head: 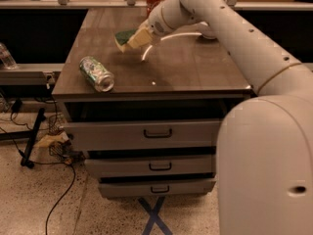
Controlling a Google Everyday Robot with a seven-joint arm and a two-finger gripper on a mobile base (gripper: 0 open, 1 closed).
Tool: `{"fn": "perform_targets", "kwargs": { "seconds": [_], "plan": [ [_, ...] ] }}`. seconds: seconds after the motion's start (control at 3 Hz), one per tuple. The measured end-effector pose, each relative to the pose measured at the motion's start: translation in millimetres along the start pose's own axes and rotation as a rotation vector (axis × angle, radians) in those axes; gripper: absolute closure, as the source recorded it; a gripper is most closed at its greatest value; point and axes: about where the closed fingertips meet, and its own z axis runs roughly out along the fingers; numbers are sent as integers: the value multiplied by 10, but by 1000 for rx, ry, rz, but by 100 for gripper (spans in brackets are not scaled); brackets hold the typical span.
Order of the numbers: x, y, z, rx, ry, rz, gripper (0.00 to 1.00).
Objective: Move sponge near green can
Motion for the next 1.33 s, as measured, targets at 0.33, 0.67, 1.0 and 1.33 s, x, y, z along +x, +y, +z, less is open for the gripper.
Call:
{"fn": "perform_targets", "kwargs": {
  "seconds": [0.33, 0.67, 1.0, 1.33],
  "plan": [
    [95, 311, -109, -53, 23, -29, 100],
    [110, 561, -112, -116, 28, -61, 82],
    [94, 745, -43, -189, 24, -96, 51],
    [95, 813, -6, -220, 18, -111, 29]
  ]
}}
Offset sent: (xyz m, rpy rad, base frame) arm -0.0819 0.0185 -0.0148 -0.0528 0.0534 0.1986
